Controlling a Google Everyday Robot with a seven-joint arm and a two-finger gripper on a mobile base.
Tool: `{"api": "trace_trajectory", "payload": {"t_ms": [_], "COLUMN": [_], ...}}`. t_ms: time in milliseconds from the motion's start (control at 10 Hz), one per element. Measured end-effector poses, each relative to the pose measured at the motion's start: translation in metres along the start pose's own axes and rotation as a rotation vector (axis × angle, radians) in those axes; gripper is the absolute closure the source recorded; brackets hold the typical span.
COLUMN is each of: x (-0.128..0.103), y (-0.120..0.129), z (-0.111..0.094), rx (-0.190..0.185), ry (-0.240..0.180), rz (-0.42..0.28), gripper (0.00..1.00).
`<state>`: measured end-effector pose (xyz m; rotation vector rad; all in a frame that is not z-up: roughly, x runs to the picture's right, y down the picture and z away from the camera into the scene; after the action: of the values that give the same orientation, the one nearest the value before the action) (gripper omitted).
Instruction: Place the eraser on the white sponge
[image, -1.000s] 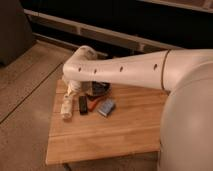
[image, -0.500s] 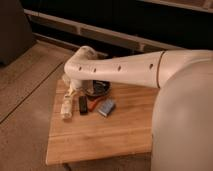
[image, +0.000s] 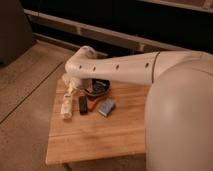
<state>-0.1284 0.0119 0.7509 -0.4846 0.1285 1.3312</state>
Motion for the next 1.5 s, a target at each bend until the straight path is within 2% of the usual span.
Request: {"api": "trace_trajectory", "payload": {"t_ms": [100, 200, 300, 500, 600, 800, 1100, 1200, 1500], "x": [0.001, -0.001, -0.001, -0.002, -0.004, -0.015, -0.026, -0.028, -0.022], "y": [-0.002, -0.017, -0.022, -0.046, -0.050, -0.048, -0.034, -0.025, -0.011], "z": [0.004, 0.017, 0.025, 0.059, 0.067, 0.087, 0.113, 0.125, 0.151], "rx": [-0.007, -0.019, -0.032, -0.071, -0.078, -0.094, -0.094, -0.086, -0.062], "ry": [0.007, 0.025, 0.035, 0.085, 0.098, 0.125, 0.178, 0.213, 0.301], "rz": [0.018, 0.080, 0.108, 0.192, 0.198, 0.178, 0.111, 0.077, 0.032], "gripper": [0.35, 0.35, 0.35, 0.35, 0.35, 0.35, 0.35, 0.35, 0.35]}}
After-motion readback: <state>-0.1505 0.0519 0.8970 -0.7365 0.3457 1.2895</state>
